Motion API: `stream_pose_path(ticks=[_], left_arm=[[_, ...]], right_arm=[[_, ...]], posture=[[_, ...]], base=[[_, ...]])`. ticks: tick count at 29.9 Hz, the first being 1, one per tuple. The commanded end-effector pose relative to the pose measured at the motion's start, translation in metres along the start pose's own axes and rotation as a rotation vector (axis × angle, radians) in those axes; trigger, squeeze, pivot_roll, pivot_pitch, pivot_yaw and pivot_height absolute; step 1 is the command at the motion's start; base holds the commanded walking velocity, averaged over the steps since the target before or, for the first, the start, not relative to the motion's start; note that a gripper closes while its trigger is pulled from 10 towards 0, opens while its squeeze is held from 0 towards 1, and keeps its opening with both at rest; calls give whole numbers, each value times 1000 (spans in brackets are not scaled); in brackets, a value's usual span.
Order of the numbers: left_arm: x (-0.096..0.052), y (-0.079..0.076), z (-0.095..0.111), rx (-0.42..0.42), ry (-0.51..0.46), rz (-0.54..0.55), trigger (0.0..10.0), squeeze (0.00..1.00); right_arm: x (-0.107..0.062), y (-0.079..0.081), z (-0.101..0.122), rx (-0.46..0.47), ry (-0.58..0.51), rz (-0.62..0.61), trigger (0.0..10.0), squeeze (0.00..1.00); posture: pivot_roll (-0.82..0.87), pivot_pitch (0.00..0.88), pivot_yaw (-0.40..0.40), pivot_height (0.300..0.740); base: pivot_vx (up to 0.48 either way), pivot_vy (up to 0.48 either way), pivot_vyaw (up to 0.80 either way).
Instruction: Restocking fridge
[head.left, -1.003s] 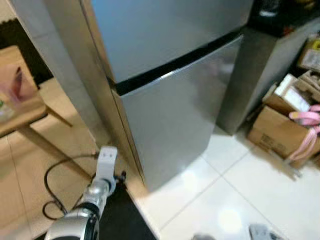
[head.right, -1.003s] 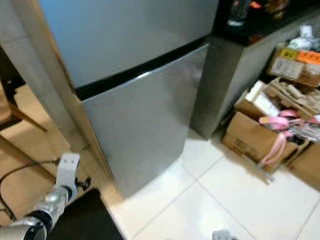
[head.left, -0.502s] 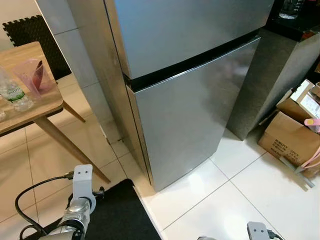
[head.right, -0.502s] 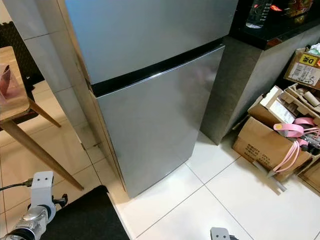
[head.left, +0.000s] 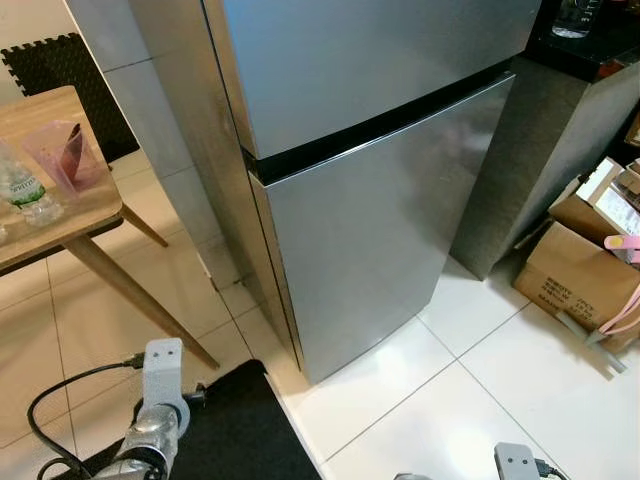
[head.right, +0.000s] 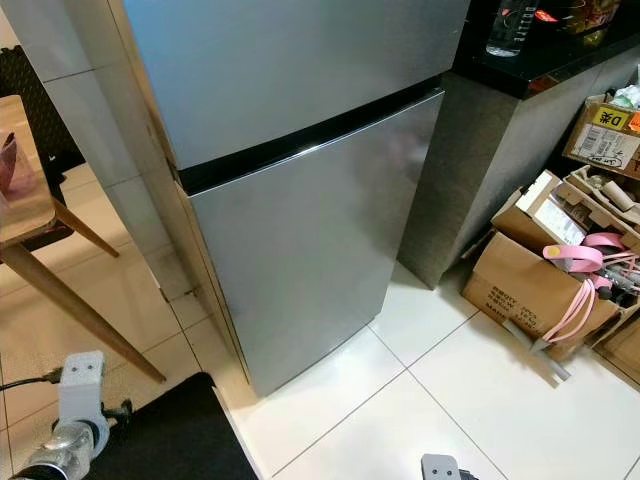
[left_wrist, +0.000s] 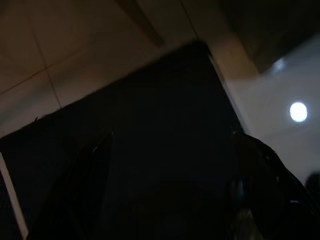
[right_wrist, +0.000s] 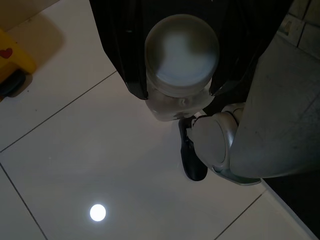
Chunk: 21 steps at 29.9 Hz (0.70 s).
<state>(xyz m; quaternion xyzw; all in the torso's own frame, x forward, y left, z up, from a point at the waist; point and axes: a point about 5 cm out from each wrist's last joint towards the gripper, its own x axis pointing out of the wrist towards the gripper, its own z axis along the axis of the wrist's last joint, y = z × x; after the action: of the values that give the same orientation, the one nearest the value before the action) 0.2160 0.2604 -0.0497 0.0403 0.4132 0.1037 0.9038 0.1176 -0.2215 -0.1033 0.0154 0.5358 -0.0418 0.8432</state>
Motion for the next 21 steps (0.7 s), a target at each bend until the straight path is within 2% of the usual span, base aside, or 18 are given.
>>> stream_pose_path(ticks=[1,2,3,4,6,8,10,11,13,16,21], left_arm=[[-6,-21,-38,146,143,-94,10000,0],[-9,-28,-52,202,187,-127,10000,0],[-9,-28,-52,202,187,-127,10000,0],[-13,-34,-65,253,226,-153,10000,0],[-20,-42,-85,265,277,-178,10000,0],[-22,-45,-90,264,290,-186,10000,0],[-26,-54,-99,336,298,-235,10000,0],[-28,-60,-102,387,298,-265,10000,0],[-28,-60,-102,387,298,-265,10000,0],[-32,-76,-106,482,285,-330,10000,0],[-30,-77,-102,459,285,-330,10000,0]], right_arm=[[0,0,-1,-12,14,-4,10000,0],[0,0,0,-15,14,-3,10000,0],[0,0,0,-15,14,-3,10000,0],[0,1,1,-17,13,-2,10000,0],[1,2,4,-27,6,3,10000,0],[1,3,5,-33,3,5,10000,0],[2,4,10,-45,-9,15,10000,0],[2,5,13,-52,-17,21,10000,0],[2,5,13,-52,-17,21,10000,0],[4,13,25,-61,-58,65,10000,0],[6,33,31,-83,-57,167,10000,0]], posture=[[-90,56,37,740],[-93,50,36,740],[-93,50,36,740],[-93,49,35,740],[-89,39,26,740],[-89,39,26,740],[-78,32,17,740],[-76,31,17,740],[-76,31,17,740],[-62,21,6,740],[-55,6,-2,740]], base=[[0,0,0],[0,0,0],[0,0,0],[0,0,0],[0,0,0],[0,0,0],[0,0,0],[0,0,0],[0,0,0],[0,0,0],[0,0,0]])
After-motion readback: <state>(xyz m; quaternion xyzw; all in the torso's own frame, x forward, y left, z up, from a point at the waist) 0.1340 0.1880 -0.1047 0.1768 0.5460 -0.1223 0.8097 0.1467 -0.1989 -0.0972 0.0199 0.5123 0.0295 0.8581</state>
